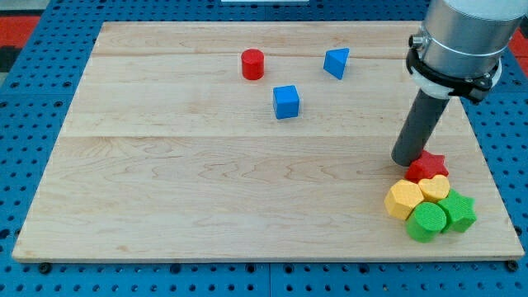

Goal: Point your arm at blue cube

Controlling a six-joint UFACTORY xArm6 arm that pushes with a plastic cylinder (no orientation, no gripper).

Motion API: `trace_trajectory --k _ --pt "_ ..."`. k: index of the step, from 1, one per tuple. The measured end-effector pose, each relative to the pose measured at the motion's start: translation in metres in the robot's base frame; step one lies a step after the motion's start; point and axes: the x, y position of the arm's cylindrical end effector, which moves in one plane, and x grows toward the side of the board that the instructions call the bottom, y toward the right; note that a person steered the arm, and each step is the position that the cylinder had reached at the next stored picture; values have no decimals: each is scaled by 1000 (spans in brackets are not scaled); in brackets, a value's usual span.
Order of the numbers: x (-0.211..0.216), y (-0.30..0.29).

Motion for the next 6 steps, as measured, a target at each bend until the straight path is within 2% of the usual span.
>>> trace_trajectory --k 1,2,3,4,5,6 --pt "-21 -6" --pt "-77 -11" --pt "-128 -56" --pt "-159 -116" --pt "-163 -148" --pt "-138 -148"
